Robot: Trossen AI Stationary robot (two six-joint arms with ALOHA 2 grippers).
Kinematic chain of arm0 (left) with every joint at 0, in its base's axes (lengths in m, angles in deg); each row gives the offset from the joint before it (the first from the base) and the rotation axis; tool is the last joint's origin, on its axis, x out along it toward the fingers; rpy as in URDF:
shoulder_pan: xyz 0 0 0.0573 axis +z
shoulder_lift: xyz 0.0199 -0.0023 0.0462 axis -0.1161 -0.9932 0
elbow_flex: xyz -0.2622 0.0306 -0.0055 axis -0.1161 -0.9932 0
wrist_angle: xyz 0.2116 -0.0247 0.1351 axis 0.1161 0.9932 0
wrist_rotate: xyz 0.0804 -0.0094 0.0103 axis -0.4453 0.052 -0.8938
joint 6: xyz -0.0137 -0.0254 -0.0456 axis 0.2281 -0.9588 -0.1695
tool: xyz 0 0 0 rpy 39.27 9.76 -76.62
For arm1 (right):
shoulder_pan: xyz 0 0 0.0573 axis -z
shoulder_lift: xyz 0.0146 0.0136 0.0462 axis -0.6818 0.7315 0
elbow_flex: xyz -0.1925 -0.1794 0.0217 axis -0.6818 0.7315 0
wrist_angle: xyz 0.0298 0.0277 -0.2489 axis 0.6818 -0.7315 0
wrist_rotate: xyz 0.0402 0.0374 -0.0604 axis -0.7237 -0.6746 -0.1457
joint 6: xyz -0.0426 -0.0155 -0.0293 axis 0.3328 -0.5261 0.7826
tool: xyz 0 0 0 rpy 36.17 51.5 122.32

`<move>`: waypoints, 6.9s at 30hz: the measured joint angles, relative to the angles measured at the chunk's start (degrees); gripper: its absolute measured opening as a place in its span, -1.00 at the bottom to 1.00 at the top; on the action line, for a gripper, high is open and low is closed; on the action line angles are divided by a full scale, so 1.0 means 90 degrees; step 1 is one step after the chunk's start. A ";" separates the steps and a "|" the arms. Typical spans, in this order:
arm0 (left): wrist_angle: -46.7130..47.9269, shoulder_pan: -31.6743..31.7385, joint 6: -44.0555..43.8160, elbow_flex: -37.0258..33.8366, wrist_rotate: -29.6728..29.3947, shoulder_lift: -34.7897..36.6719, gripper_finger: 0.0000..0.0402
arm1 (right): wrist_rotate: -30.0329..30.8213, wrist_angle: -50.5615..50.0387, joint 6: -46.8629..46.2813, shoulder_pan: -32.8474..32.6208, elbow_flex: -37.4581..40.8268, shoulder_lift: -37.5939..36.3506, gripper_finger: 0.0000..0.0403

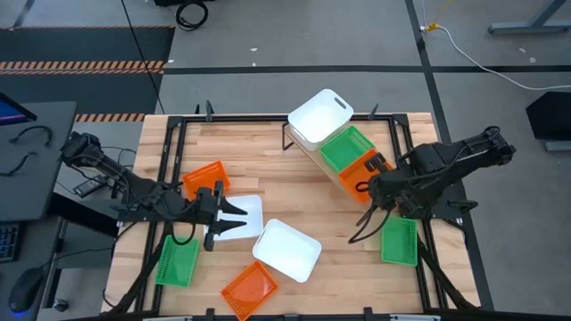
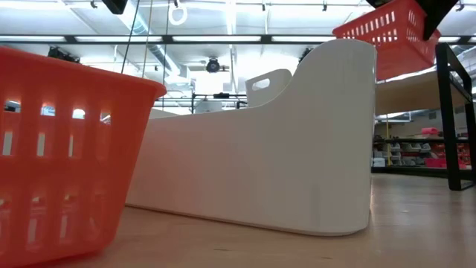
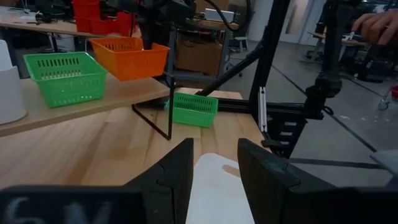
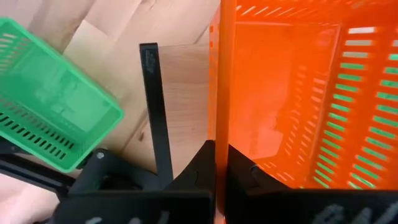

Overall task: Stack baskets on shelf by color
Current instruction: Put the bottom right orange bin on the shelf

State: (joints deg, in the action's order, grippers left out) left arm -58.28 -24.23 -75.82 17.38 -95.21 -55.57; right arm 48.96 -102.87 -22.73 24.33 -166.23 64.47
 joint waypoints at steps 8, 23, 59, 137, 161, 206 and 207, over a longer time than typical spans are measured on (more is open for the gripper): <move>-0.0002 -0.0029 0.0028 0.0000 0.0000 0.0000 -0.34 | -0.0079 0.0001 -0.0264 0.0000 0.0000 0.0002 -0.96; -0.0002 -0.0029 0.0034 0.0000 0.0000 0.0000 -0.34 | -0.0520 0.0014 -0.0863 -0.0083 0.0788 -0.0118 -0.96; -0.0004 -0.0015 0.0034 0.0000 -0.0146 0.0000 -0.34 | -0.0410 0.0420 -0.0982 -0.0515 0.1117 -0.0403 -0.95; -0.0002 -0.0017 0.0025 0.0000 -0.0143 0.0000 -0.34 | -0.0263 -0.0003 -0.1940 -0.0510 0.0594 -0.0396 -0.48; -0.0002 -0.0024 -0.0020 0.0000 -0.0143 -0.0001 -0.34 | -0.0116 -0.0006 -0.2459 -0.0418 0.1025 -0.0542 -0.48; -0.0048 -0.0022 -0.0081 0.0002 -0.0143 -0.0002 -0.34 | -0.0444 0.2738 -0.4002 -0.0551 -0.0362 0.0993 -0.48; -0.0045 -0.0022 -0.0074 0.0002 -0.0143 -0.0002 -0.34 | -0.0444 0.2715 -0.3901 -0.0548 -0.0362 0.1180 -0.48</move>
State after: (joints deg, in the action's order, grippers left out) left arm -58.69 -24.43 -76.48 17.40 -96.50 -55.59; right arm 44.96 -78.43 -57.84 19.40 -169.48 75.08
